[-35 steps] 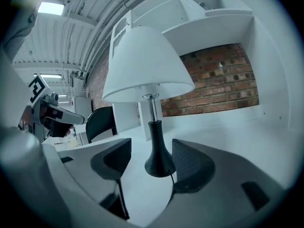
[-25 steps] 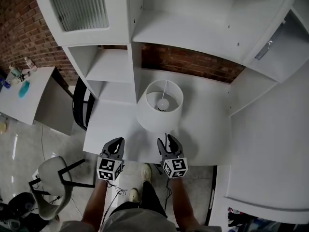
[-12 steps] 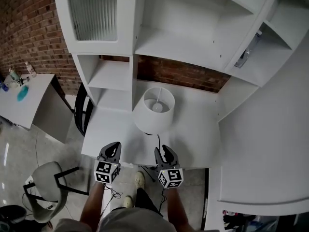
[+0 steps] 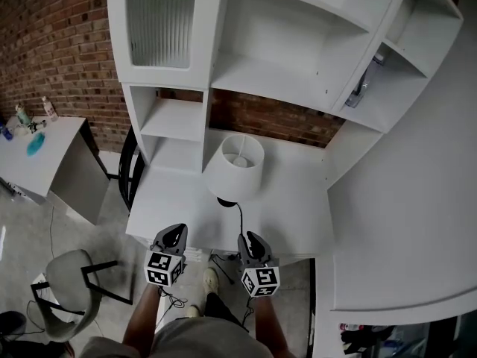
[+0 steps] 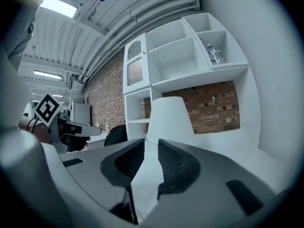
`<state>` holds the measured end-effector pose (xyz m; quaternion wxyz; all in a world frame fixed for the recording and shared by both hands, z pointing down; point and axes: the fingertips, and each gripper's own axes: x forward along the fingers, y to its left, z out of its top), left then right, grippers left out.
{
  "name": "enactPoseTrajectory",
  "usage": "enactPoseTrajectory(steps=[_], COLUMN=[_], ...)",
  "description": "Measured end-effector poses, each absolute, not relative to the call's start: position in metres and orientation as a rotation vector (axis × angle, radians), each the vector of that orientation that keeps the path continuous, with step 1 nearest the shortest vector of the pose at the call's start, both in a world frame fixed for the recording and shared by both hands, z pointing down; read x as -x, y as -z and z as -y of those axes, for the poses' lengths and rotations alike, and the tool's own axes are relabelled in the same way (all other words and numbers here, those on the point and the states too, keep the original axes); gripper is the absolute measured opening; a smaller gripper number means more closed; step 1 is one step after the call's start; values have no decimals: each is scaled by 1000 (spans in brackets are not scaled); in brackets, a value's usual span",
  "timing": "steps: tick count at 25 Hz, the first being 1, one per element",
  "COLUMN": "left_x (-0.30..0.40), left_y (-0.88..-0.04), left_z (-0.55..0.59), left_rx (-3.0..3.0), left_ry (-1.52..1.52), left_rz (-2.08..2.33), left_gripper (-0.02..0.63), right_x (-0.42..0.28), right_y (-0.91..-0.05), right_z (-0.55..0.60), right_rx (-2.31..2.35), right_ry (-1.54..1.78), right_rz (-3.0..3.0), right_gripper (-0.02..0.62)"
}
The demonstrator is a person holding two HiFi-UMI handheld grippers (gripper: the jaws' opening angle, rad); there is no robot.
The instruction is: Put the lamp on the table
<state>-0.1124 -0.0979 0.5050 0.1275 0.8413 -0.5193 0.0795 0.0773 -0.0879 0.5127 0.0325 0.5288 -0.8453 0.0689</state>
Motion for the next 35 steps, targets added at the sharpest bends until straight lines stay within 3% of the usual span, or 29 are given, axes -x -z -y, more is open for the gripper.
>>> enactPoseTrajectory(steps=[15,35], left_x=[108,100], left_y=[-496,-494], left_z=[43,34], left_rx=[-2487,-2512], left_ry=[-206,-218], left_rz=[1439,1419], left_gripper=[3,3], right_x=[-83,-94], right_y=[-507,-505], right_z=[23,8], right_rx=[-1738,-1759], right_ry=[-173,-168], right_rz=[2511,2502], right_gripper=[38,23])
